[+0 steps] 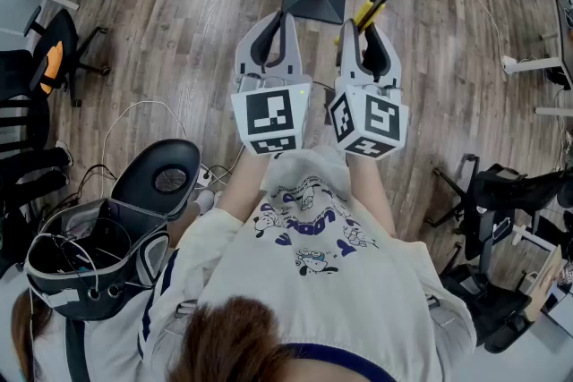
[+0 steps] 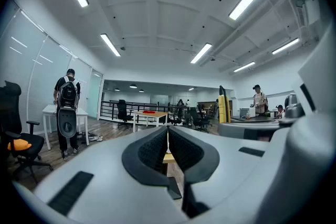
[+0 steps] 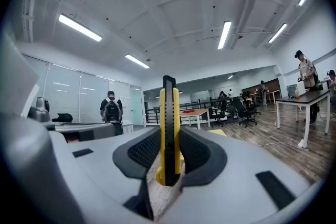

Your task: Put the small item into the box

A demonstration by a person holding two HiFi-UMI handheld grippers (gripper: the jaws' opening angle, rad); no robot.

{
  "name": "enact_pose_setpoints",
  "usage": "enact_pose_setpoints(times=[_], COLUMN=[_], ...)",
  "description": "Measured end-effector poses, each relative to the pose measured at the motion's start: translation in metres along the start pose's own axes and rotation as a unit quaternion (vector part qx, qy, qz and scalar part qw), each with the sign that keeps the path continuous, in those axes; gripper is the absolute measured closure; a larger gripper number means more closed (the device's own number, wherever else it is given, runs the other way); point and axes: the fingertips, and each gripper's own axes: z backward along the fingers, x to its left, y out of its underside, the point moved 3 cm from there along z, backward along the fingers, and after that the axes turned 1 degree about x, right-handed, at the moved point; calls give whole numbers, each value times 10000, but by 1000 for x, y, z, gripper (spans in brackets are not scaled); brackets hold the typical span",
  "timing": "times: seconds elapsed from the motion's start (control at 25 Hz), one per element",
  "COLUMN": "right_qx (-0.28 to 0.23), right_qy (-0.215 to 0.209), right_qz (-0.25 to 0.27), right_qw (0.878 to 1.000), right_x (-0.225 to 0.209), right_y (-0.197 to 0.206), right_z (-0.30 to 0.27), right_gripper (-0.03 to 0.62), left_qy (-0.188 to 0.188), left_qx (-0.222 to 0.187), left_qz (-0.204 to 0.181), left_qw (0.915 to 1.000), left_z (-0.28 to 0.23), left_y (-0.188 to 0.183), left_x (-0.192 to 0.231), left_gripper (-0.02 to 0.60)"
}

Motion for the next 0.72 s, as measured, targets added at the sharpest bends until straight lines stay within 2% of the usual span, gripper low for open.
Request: enact_pose_setpoints(times=[0.72], right_qx=[71], right_qy=[77], right_qz=[-60], right_qw=[9999], right_x=[-1], right_y=[8], right_z=[-24], right_gripper=[465], left_qy=[97], left_qx=[38], left_qz=[4], left_qw=[9999], left_z=[-21], left_y=[3], left_x=[12], left_gripper=[563])
